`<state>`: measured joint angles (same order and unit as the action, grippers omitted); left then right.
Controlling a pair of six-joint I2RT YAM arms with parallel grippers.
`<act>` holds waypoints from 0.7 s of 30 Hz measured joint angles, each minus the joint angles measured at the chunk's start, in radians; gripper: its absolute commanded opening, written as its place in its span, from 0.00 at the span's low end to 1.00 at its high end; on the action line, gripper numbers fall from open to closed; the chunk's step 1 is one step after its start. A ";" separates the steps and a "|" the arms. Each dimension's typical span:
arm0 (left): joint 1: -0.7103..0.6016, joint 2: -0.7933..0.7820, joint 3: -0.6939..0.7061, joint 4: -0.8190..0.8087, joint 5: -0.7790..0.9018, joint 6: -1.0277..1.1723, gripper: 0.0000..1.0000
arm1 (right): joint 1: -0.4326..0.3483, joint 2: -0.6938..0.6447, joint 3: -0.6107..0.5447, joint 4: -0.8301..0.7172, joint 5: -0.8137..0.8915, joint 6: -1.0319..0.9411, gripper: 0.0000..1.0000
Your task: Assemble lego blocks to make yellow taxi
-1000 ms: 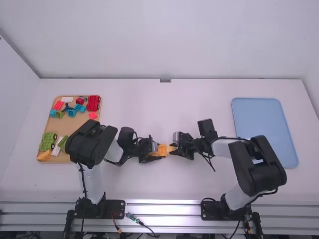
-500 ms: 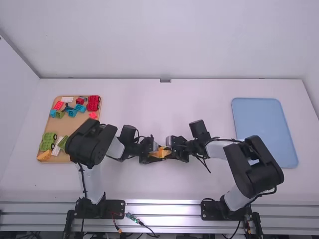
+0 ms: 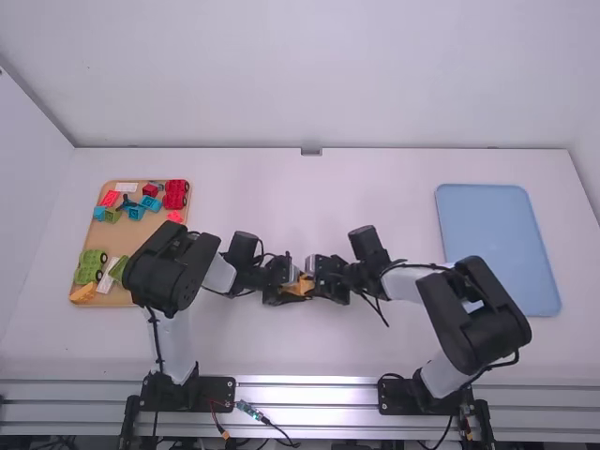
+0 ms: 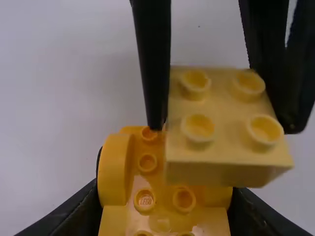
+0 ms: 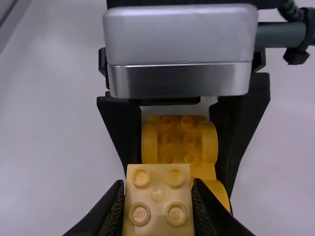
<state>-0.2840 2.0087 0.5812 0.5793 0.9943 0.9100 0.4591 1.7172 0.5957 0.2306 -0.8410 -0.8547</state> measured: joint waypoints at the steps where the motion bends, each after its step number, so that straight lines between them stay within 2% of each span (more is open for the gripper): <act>1: 0.000 0.000 -0.001 0.002 -0.001 0.000 0.34 | 0.000 0.000 0.000 0.003 0.007 0.004 0.00; 7: 0.000 0.000 -0.002 0.001 0.000 0.000 0.34 | -0.009 0.035 0.009 0.076 0.012 0.036 0.00; 14: 0.000 0.000 -0.002 0.001 0.000 0.000 0.34 | -0.021 0.072 0.048 -0.017 -0.013 0.006 0.00; 21: 0.000 0.000 -0.002 0.001 0.000 0.000 0.33 | -0.021 0.108 0.054 0.035 -0.016 -0.011 0.00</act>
<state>-0.2844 2.0087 0.5797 0.5800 0.9939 0.9104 0.4385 1.8248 0.6495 0.2653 -0.8570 -0.8654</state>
